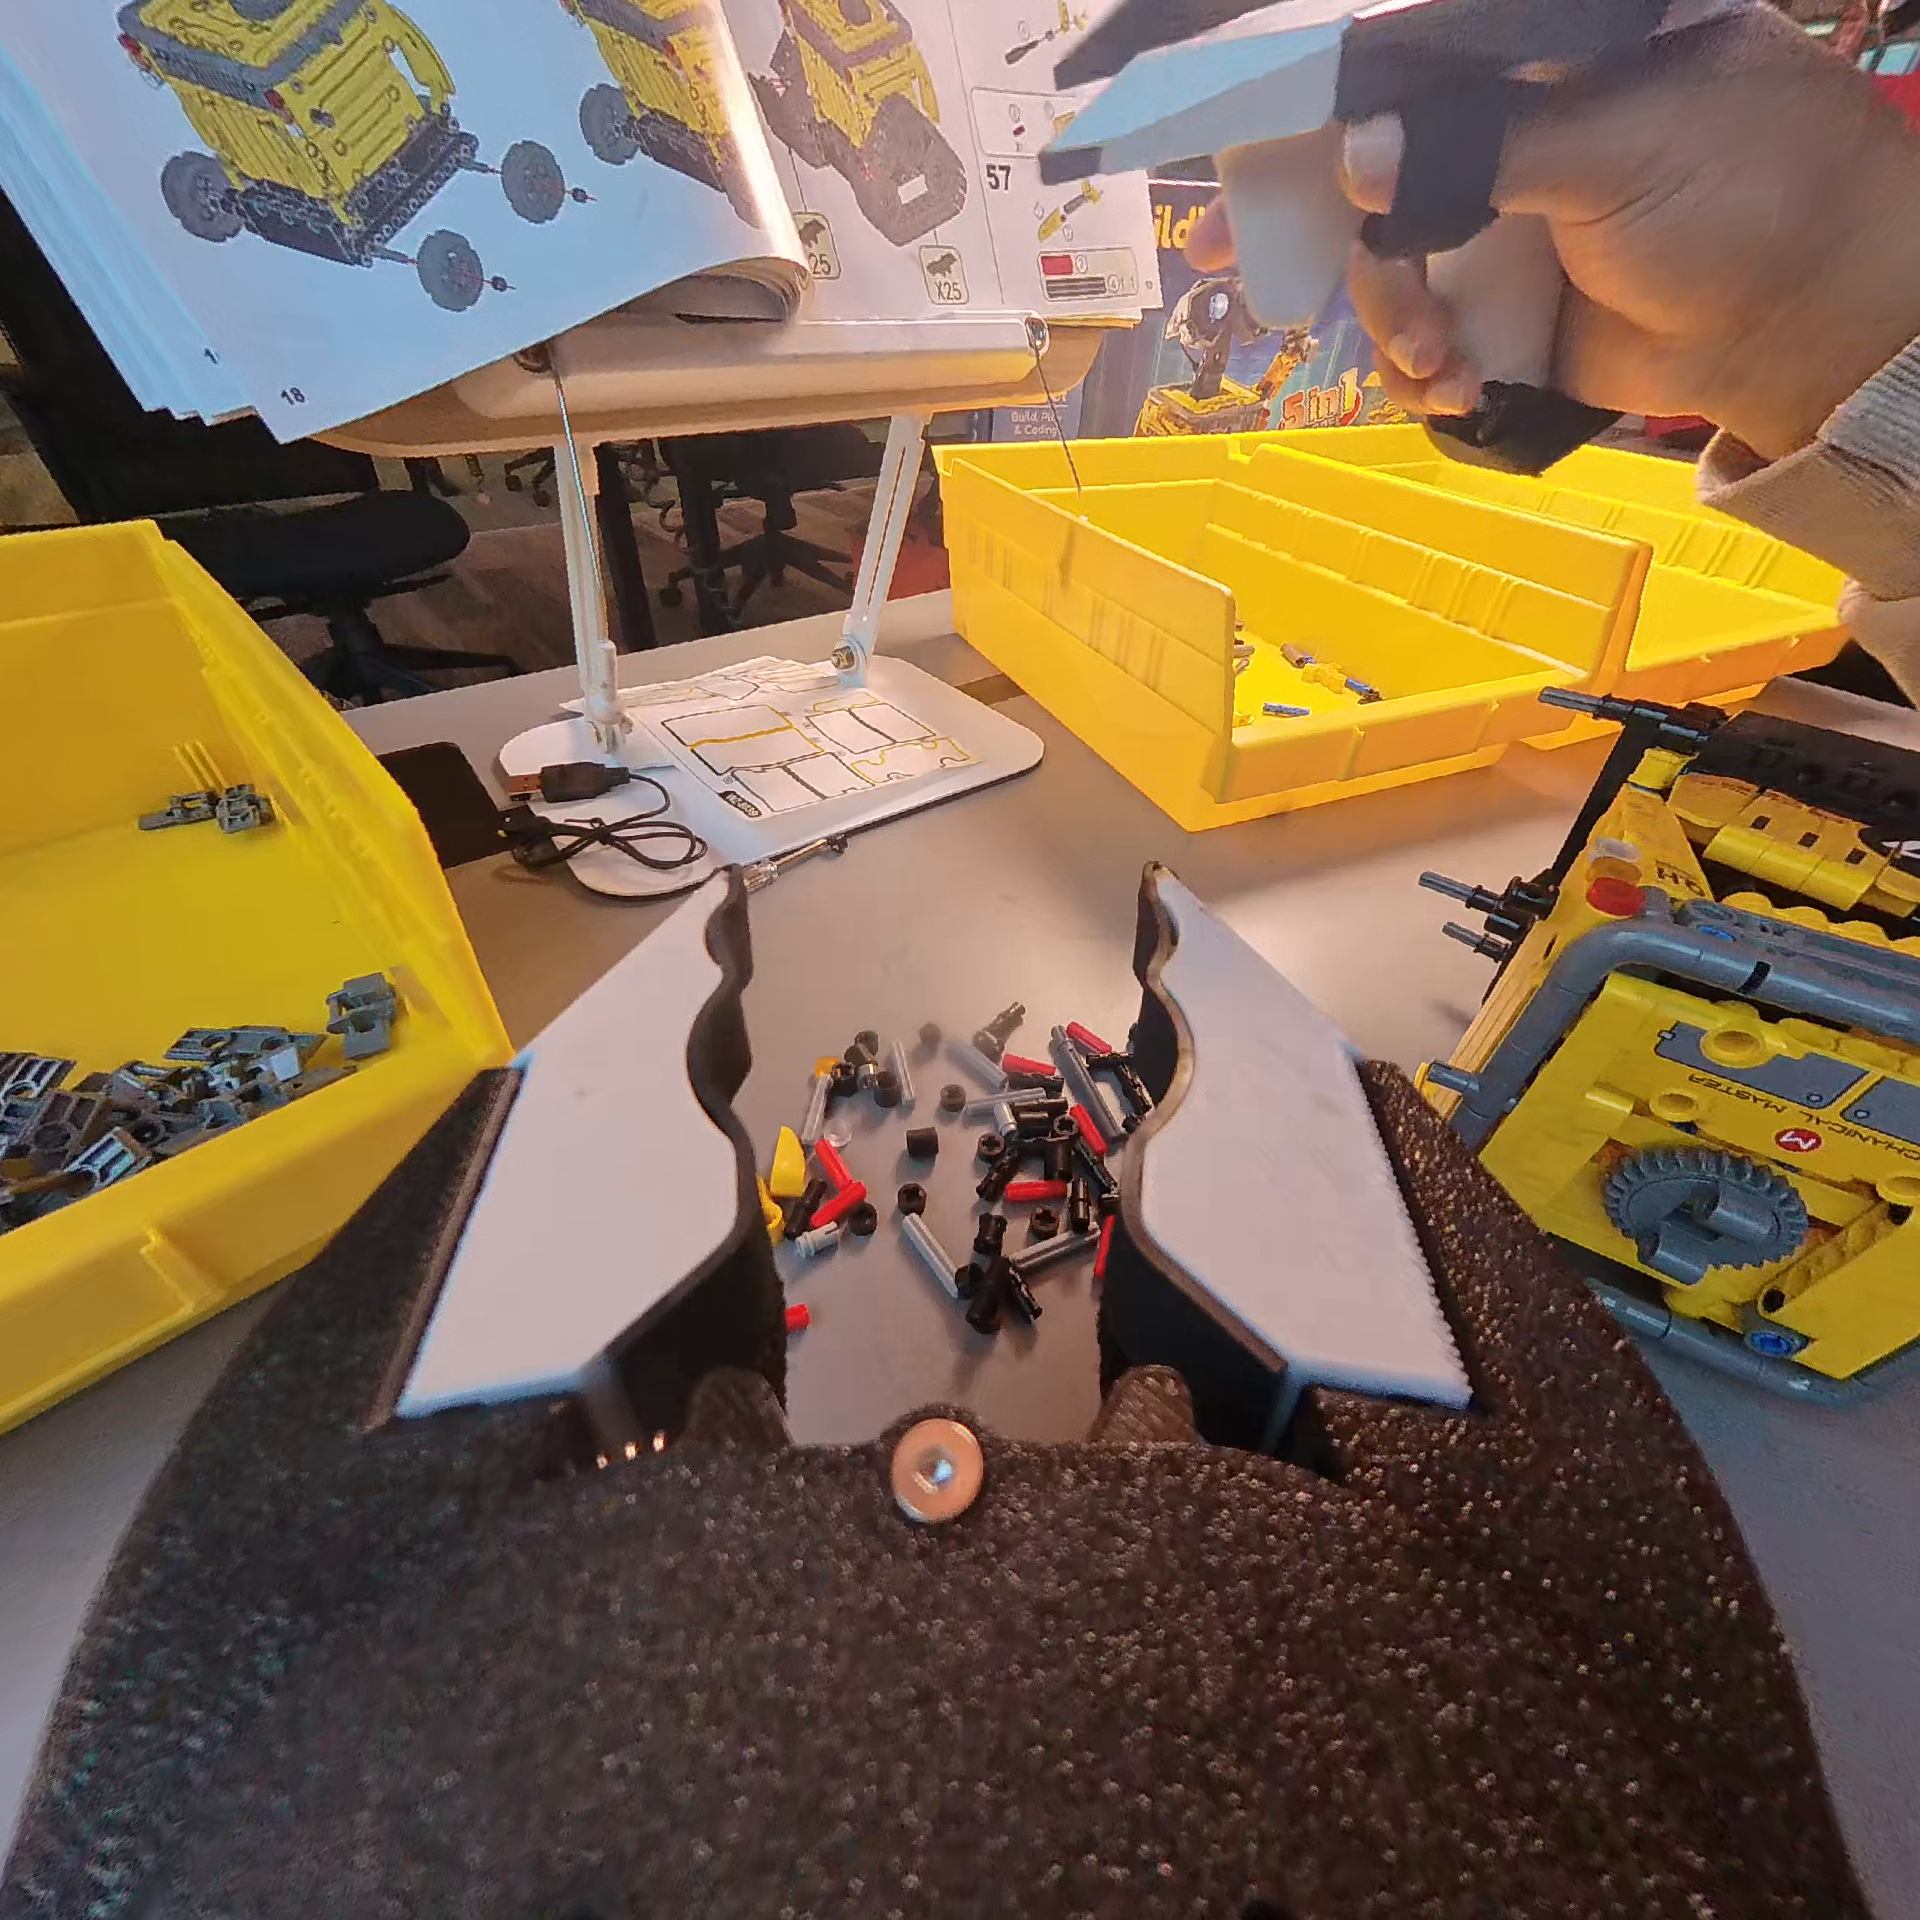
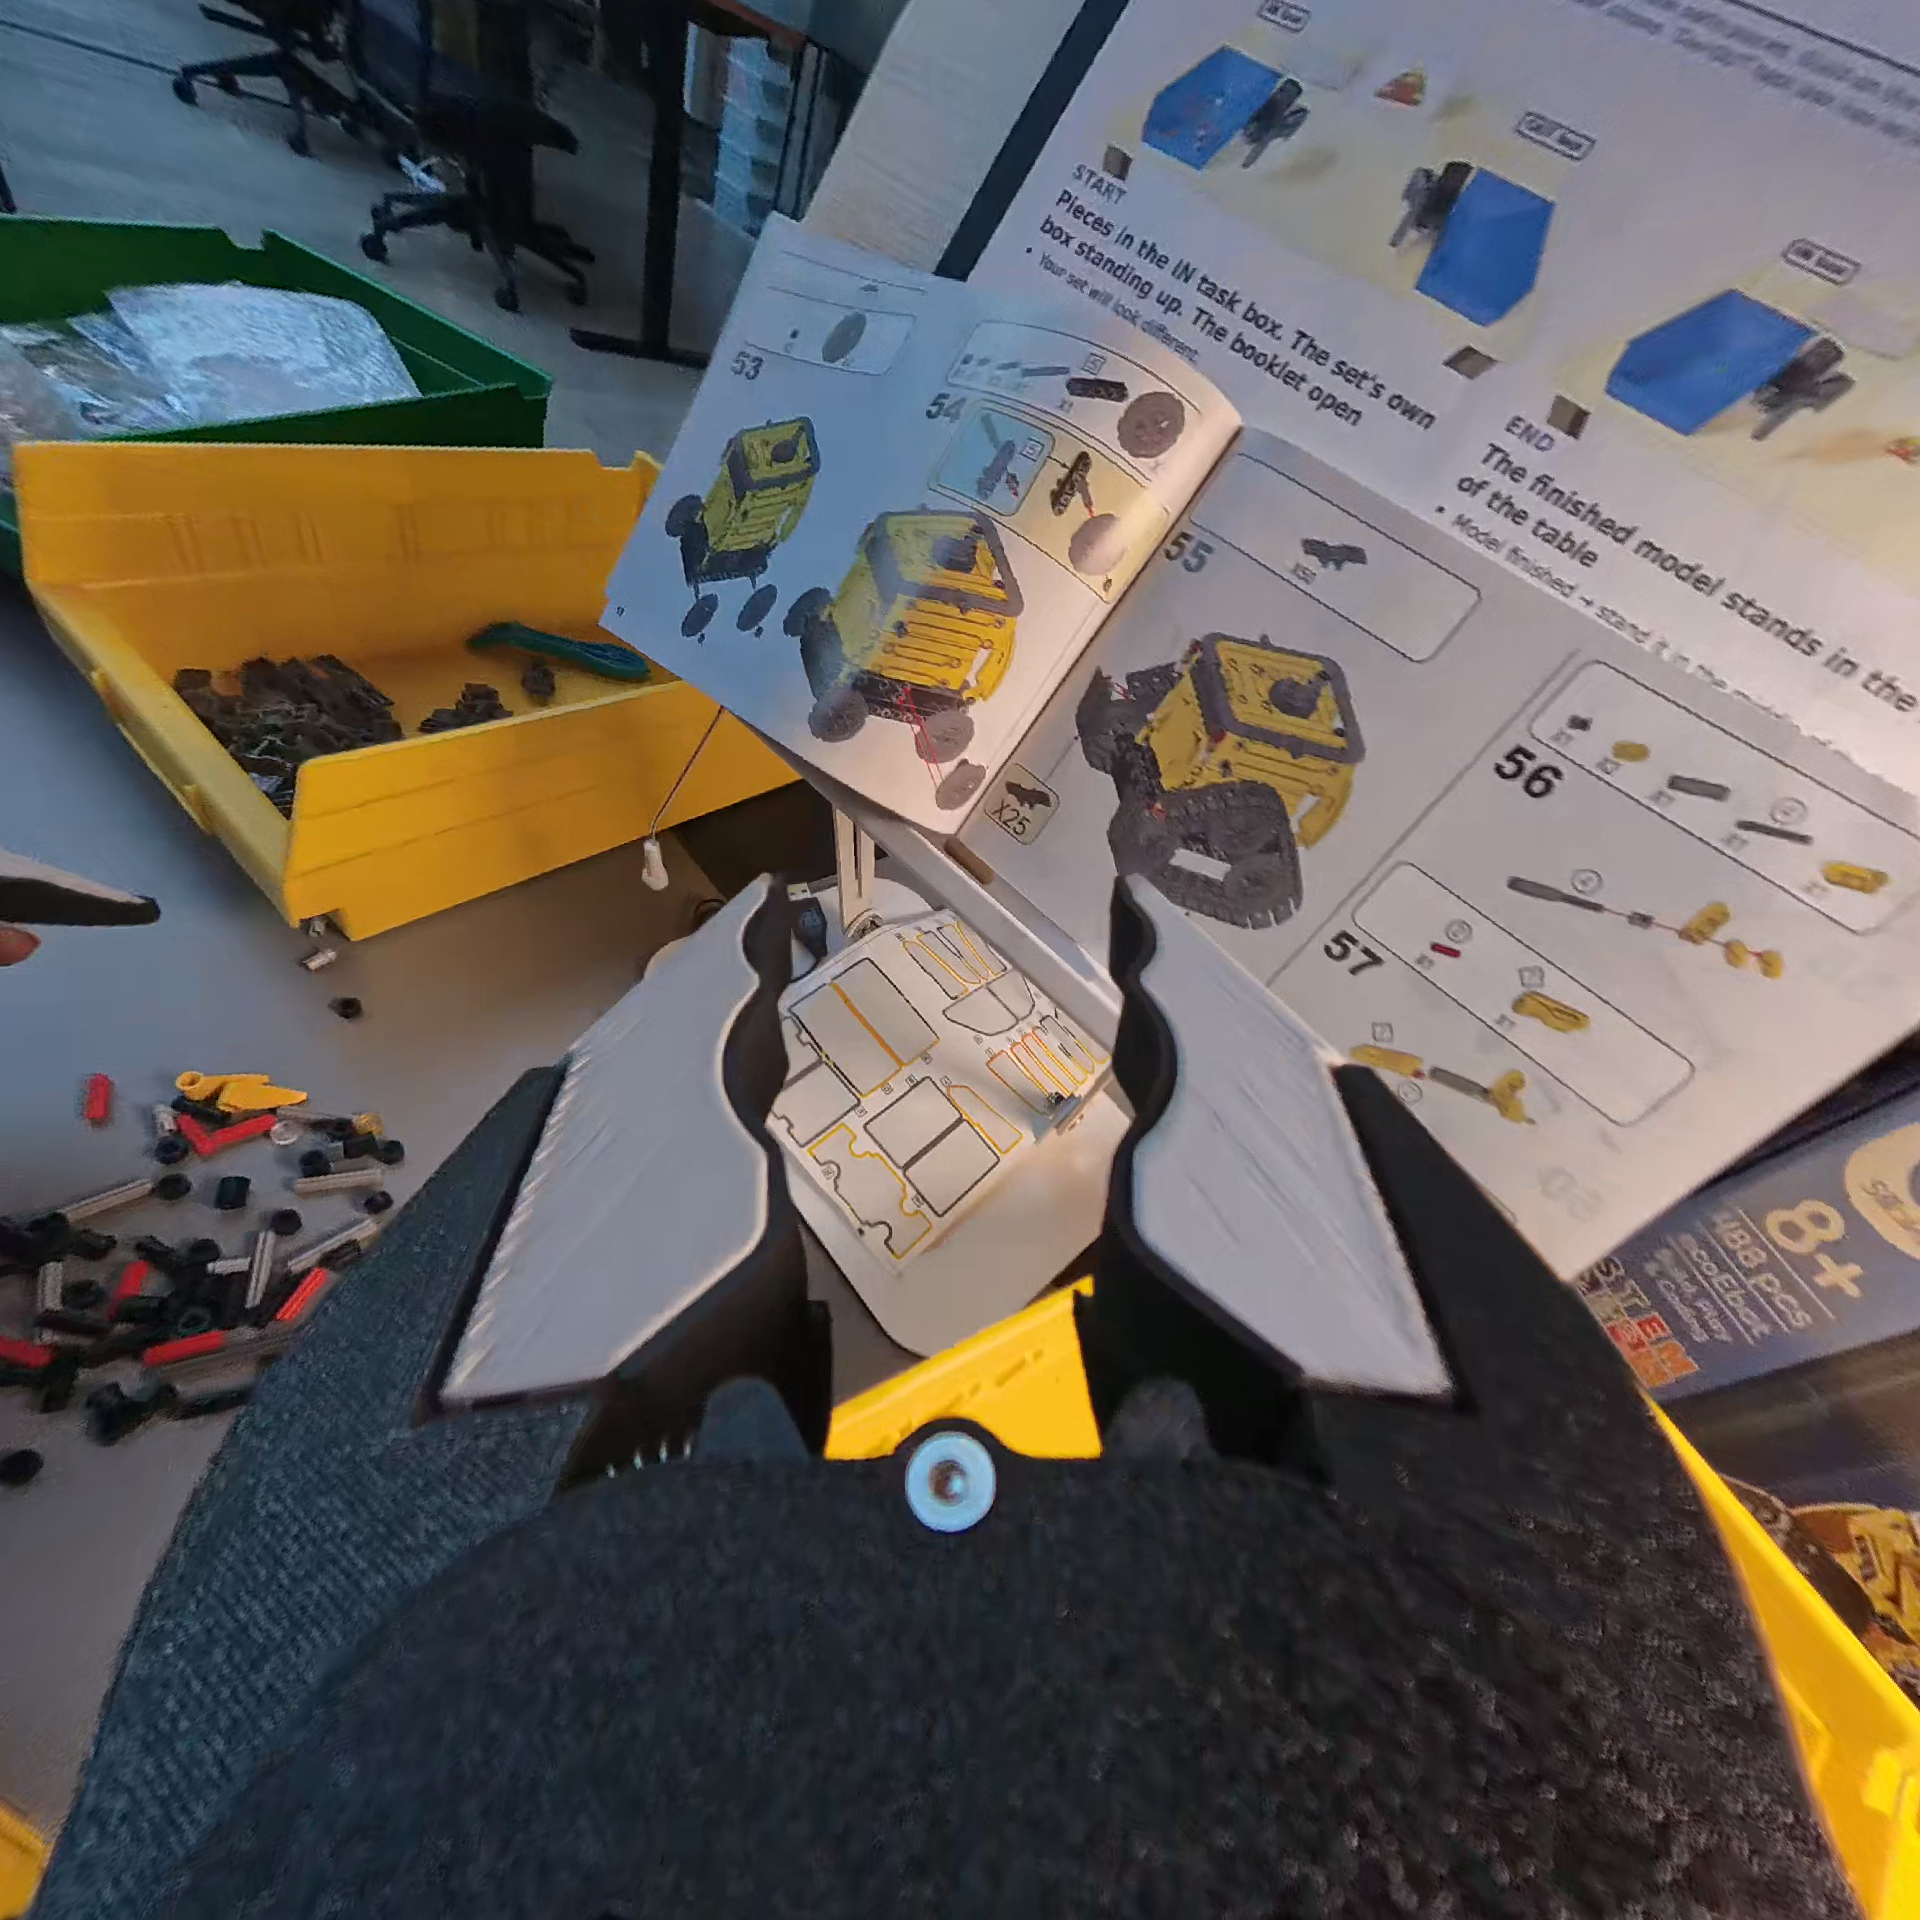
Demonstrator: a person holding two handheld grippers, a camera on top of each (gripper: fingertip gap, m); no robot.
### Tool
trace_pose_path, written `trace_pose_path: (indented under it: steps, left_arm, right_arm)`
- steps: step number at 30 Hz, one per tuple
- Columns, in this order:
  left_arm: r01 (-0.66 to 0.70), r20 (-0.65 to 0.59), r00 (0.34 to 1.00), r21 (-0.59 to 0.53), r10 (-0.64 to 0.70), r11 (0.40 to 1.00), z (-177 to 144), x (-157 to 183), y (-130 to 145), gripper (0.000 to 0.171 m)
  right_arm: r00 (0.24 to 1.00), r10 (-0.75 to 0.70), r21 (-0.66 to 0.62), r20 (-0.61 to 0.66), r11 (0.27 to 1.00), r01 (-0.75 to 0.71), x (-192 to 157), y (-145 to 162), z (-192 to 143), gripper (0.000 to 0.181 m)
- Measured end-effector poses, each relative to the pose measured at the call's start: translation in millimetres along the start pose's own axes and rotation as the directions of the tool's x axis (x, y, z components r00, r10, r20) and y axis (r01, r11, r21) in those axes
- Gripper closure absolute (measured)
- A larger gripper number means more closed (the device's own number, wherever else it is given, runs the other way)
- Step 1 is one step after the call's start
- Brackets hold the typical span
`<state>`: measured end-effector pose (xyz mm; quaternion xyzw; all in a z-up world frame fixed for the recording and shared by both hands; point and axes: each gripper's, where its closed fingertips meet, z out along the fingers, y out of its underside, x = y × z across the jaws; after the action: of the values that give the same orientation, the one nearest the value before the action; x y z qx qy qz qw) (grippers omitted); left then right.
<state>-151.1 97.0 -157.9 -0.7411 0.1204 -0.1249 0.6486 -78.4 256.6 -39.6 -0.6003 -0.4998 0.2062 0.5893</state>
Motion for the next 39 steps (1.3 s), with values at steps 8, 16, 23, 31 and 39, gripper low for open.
trace_pose_path:
  steps: [8,16,23,31,39]
  left_arm:
    - [-0.002,-0.019,1.0,-0.002,0.002,1.0,-0.3,4.4,-1.2,0.098]
    - [-0.003,-0.036,0.999,0.016,0.004,1.0,-2.4,7.4,-7.7,0.098]
    - [0.038,-0.038,0.999,0.041,-0.037,0.998,-5.8,2.6,-14.0,0.098]
    - [0.011,-0.046,0.999,0.041,-0.009,0.999,7.0,2.9,-25.1,0.097]
    - [-0.007,-0.095,0.995,0.082,0.015,0.997,70.3,-15.0,-104.9,0.093]
  right_arm:
    - [0.991,-0.125,-0.076,-0.052,0.99,0.121,-9.9,-15.2,61.3,0.096]
    - [0.96,-0.232,-0.148,-0.153,0.966,0.21,-1.0,-24.2,95.8,0.102]
    - [0.975,-0.129,-0.069,-0.183,0.991,0.118,22.7,-20.8,81.4,0.142]
    - [0.98,0.035,-0.009,-0.196,0.999,-0.038,57.9,-3.9,52.8,0.148]
    - [0.968,0.17,0.009,-0.183,0.985,-0.171,79.5,21.6,36.1,0.149]
